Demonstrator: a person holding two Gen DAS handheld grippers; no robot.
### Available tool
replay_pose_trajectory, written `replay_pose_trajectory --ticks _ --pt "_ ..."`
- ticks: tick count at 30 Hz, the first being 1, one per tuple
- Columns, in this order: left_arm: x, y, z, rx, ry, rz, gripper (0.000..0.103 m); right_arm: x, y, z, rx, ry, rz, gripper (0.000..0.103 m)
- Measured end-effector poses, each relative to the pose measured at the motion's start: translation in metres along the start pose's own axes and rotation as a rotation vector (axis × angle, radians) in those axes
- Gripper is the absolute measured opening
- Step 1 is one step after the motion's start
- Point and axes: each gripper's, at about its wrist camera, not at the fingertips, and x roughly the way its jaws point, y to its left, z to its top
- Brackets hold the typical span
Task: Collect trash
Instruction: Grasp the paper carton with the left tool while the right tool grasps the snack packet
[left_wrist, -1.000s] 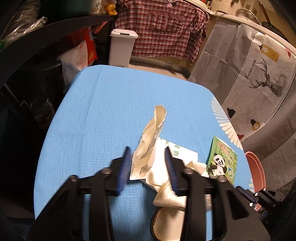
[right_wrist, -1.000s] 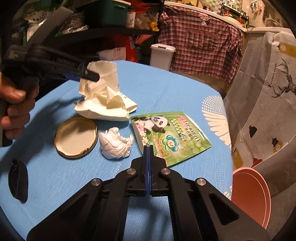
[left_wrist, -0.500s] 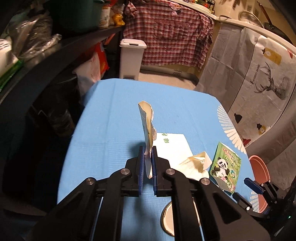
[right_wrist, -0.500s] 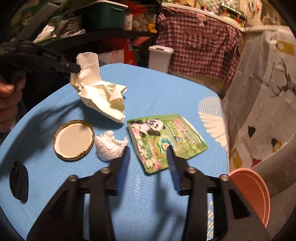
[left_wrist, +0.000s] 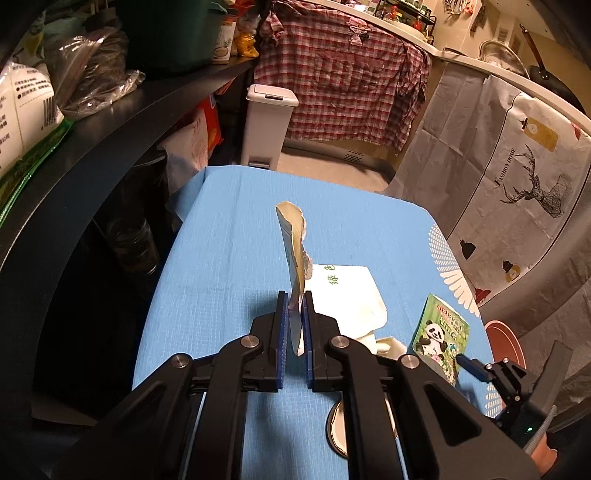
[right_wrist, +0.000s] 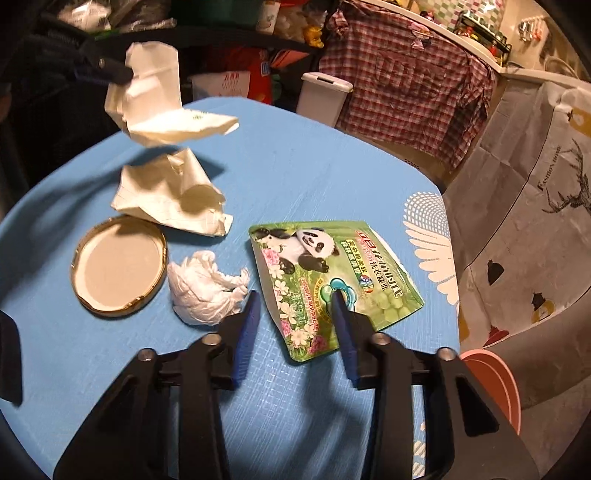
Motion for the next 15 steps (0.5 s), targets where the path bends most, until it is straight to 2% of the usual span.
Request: replay_pose_trajectory --ticks 6,15 --pt "-0.007 0.000 0.001 0.003 -0.013 -0.013 0.008 -0.008 0.001 0.001 -0.007 -0.027 -0.032 0.005" --pt "-0.025 -0.007 0.000 0.025 -0.043 -0.021 0.008 -0.040 -0.010 0.002 0.020 -0.105 -0.050 0.000"
